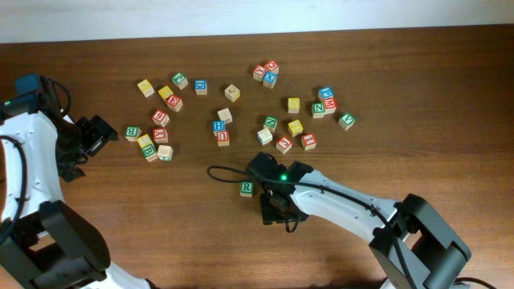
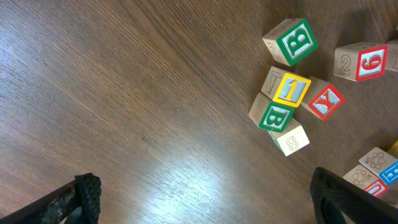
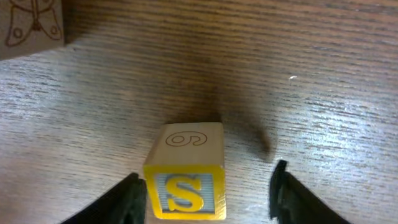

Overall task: Spell out RSS
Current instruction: 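Carry the yellow S block with the right gripper toward the R block, then lower the yellow S block onto the table right of the R block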

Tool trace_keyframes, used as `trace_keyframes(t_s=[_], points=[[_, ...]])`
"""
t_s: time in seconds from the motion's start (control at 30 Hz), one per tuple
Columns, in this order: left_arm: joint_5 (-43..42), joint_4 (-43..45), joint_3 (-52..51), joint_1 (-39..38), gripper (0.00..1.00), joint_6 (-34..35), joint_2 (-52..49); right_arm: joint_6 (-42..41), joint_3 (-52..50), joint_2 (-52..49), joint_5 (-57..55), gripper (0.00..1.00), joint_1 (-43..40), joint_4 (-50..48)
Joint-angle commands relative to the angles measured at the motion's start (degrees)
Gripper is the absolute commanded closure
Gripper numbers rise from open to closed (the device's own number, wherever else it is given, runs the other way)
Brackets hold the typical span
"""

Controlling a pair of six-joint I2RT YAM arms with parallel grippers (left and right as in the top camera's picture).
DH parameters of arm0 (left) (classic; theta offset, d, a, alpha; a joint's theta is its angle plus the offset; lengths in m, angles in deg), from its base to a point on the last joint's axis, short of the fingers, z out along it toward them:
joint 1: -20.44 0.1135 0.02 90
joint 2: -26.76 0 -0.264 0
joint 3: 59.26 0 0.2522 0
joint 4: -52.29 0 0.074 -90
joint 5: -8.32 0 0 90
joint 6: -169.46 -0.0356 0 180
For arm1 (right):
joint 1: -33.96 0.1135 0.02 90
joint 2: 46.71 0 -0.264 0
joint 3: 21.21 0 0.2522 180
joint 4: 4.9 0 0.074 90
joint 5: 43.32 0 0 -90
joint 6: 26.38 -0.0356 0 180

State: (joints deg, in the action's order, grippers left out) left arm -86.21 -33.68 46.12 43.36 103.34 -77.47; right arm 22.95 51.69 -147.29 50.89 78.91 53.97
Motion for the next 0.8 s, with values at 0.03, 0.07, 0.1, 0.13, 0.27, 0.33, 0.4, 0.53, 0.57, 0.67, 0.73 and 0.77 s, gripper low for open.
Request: trace_keyframes(t_s=[0.03,0.07,0.1,0.13,0.27,0.33,0.4,0.53,0.57,0.67,0.73,0.77], points=[[-0.22,-0.07,0.79,0.13,0.01,0.94,1.16,-0.28,-0.33,-0.26,0.24,0.56,0.46,-1.86],[-0.22,-0.07,0.79,0.13,0.01,0.94,1.16,-0.28,-0.33,-0.26,0.15,0.58,0.46,-1.9],[-0.22,-0.07,0.79,0.13,0.01,0.94,1.16,-0.28,-0.33,-0.26,0.09,0.61,0.48,-1.88],[-0.22,-0.07,0.79,0.13,0.01,0.94,1.16,-0.31,-0.33,-0.33,0.09,0.62,0.48,-1.9],[-0.22,-0.07,0.79,0.13,0.01,0.94,1.16,-0.31,-0.33,-0.44,0.07,0.64,0.42,-2.34],[-0.22,-0.07,0.79,0.13,0.01,0.94,1.16,-0.63,-0.33,-0.44,-0.24,0.65,0.42,-2.71],[-0.22,-0.07,0.79,0.13,0.01,0.94,1.16,-1.62,-0.33,-0.44,-0.37,0.66,0.42,-2.73],[-0.22,-0.07,0.79,0.13,0.01,0.94,1.16,-1.64,-0.33,-0.44,-0.37,0.67,0.42,-2.95],[-0.22,-0.07,0.79,0.13,0.01,0.94,1.16,-1.64,-0.33,-0.44,-0.35,0.67,0.42,-3.17],[-0.22,-0.07,0.79,0.13,0.01,0.94,1.16,-1.6,-0.31,-0.44,-0.37,0.73,0.28,-4.46],[-0.22,-0.07,0.79,0.13,0.01,0.94,1.16,-1.57,-0.31,-0.44,-0.37,0.74,-0.42,-4.61],[-0.22,-0.07,0.79,0.13,0.01,0.94,1.16,-1.57,-0.31,-0.44,-0.39,0.73,-0.72,-4.59]])
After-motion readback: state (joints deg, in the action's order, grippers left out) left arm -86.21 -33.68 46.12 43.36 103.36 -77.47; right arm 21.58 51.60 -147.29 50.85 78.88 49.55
